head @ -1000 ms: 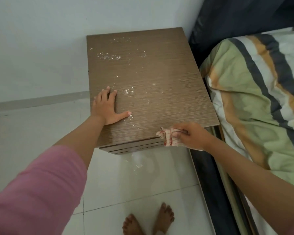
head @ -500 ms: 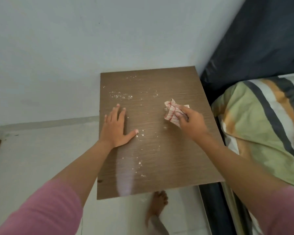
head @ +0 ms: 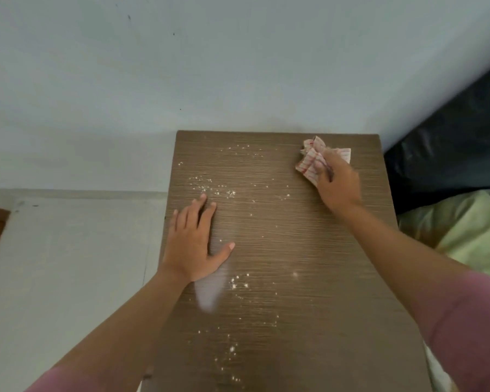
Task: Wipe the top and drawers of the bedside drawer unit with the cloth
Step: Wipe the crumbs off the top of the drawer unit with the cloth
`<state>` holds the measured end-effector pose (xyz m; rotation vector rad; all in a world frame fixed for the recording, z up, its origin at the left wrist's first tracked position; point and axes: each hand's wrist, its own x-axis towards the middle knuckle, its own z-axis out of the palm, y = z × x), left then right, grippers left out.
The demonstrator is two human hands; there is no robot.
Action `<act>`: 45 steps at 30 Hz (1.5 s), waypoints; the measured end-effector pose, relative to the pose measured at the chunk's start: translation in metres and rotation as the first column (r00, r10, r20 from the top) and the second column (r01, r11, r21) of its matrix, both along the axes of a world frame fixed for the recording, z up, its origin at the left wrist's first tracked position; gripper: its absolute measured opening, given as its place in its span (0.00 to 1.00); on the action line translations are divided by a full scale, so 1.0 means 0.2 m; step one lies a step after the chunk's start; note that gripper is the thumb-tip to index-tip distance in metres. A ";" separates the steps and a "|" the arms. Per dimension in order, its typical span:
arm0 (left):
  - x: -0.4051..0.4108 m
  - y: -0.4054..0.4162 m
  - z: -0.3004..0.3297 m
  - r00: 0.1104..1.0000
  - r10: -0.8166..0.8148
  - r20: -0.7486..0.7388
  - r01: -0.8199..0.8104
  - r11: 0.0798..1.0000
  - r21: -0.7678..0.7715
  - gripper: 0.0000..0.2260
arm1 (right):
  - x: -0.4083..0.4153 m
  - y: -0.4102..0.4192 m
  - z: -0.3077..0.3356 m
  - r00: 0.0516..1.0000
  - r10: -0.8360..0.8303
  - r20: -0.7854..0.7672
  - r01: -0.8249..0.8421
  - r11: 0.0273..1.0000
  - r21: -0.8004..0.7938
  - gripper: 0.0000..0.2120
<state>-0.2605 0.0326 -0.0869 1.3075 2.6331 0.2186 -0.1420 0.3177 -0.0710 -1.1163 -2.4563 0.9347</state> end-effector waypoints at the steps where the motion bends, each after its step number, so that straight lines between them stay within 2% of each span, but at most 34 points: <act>1: 0.00 0.00 0.00 1.000 0.002 0.004 -0.002 1.000 -0.005 0.38 | -0.03 0.02 -0.03 0.997 0.019 0.071 -0.019 1.000 0.006 0.19; 4: -0.01 0.01 0.00 1.000 -0.005 0.012 0.005 1.000 -0.029 0.38 | -0.13 0.04 -0.10 0.944 0.042 0.327 -0.080 0.992 0.102 0.22; 9: -0.02 0.01 0.00 1.000 0.003 0.023 -0.002 0.999 -0.054 0.38 | -0.25 -0.01 -0.10 0.916 0.126 0.382 -0.191 0.972 0.137 0.23; 19: -0.02 0.02 0.00 1.000 0.018 0.011 -0.017 0.998 -0.062 0.37 | -0.35 -0.13 -0.10 0.865 0.315 0.390 -0.385 0.916 0.115 0.24; 26: -0.02 0.02 -0.01 1.000 0.014 -0.004 -0.014 0.998 -0.062 0.38 | -0.24 -0.22 -0.10 0.856 0.415 0.307 -0.457 0.886 0.075 0.22; 38: 0.02 -0.01 -0.01 0.999 0.009 -0.050 -0.009 1.000 0.009 0.34 | 0.10 -0.56 -0.09 0.868 0.396 0.298 -0.434 0.898 0.072 0.22; 41: 0.11 -0.12 0.02 1.000 0.029 -0.010 -0.028 0.998 0.062 0.33 | 0.20 -0.66 -0.09 0.882 0.371 0.292 -0.410 0.909 0.081 0.22; 45: 0.32 -0.40 0.04 0.999 -0.021 0.030 0.017 0.991 0.133 0.31 | 0.29 -0.75 -0.10 0.896 0.335 0.291 -0.371 0.925 0.078 0.22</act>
